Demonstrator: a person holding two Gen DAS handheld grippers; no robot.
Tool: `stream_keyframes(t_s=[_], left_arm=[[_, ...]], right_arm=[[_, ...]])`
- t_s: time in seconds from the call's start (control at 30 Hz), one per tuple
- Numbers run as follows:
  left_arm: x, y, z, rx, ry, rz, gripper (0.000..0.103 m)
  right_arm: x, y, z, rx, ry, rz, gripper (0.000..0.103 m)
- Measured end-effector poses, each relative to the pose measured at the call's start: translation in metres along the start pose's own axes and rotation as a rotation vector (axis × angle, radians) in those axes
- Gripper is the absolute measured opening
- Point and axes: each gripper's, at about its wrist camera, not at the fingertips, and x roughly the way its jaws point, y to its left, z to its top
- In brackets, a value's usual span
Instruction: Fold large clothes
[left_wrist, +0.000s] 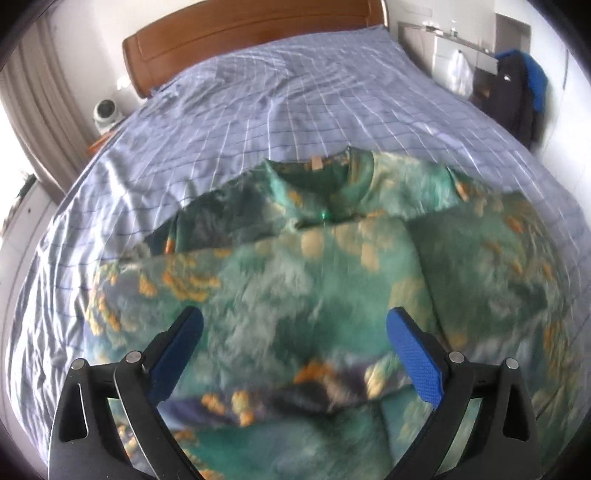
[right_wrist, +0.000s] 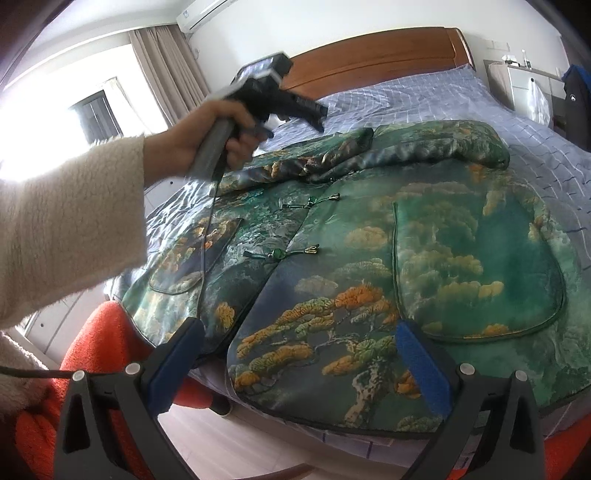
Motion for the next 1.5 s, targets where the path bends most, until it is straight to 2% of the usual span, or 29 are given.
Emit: stream_keyframes(t_s=[0.07, 0.17, 0.23, 0.27, 0.33, 0.5, 0.57, 0.7, 1.03, 1.2, 1.27, 1.37, 1.43, 1.5], left_arm=[[0.022, -0.009, 0.007, -0.002, 0.052, 0.009, 0.101], [0.069, -0.027, -0.005, 0.044, 0.15, 0.082, 0.101], [0.067, -0.032, -0.014, 0.044, 0.102, 0.109, 0.101], [0.056, -0.033, -0.02, 0.035, 0.048, 0.119, 0.1], [0.038, -0.035, -0.025, 0.052, 0.008, 0.117, 0.1], [-0.037, -0.035, -0.042, 0.172, -0.169, 0.158, 0.101], [-0.062, -0.034, -0.048, 0.2, -0.214, 0.177, 0.101], [-0.095, -0.026, -0.056, 0.207, -0.247, 0.186, 0.101], [-0.128, -0.008, -0.075, 0.224, -0.285, 0.237, 0.101], [-0.132, 0.023, -0.1, 0.291, -0.241, 0.269, 0.101], [-0.134, 0.049, -0.117, 0.344, -0.208, 0.322, 0.101], [-0.145, 0.1, -0.145, 0.427, -0.141, 0.447, 0.101], [-0.159, 0.143, -0.166, 0.499, -0.062, 0.548, 0.101], [-0.169, 0.17, -0.182, 0.544, 0.003, 0.606, 0.102]], right_arm=[[0.001, 0.0, 0.0, -0.002, 0.003, 0.003, 0.102], [0.0, -0.002, -0.001, 0.001, 0.005, -0.004, 0.102], [0.0, -0.005, -0.001, 0.011, 0.005, -0.006, 0.102], [-0.001, -0.006, 0.0, 0.016, 0.002, -0.009, 0.102], [-0.005, -0.008, 0.0, 0.022, -0.008, -0.011, 0.102], [-0.003, -0.013, 0.002, 0.041, -0.011, -0.008, 0.102], [-0.002, -0.011, 0.002, 0.039, -0.013, -0.01, 0.102], [-0.001, -0.005, 0.003, 0.013, -0.017, -0.032, 0.102], [0.002, 0.01, -0.002, -0.067, -0.016, -0.076, 0.102], [0.001, 0.013, -0.003, -0.092, -0.014, -0.093, 0.102], [-0.003, 0.014, -0.003, -0.101, -0.023, -0.105, 0.102], [-0.007, 0.011, -0.005, -0.097, -0.032, -0.111, 0.102], [-0.007, 0.009, -0.004, -0.079, -0.029, -0.102, 0.102], [-0.004, 0.009, -0.002, -0.075, -0.028, -0.086, 0.102]])
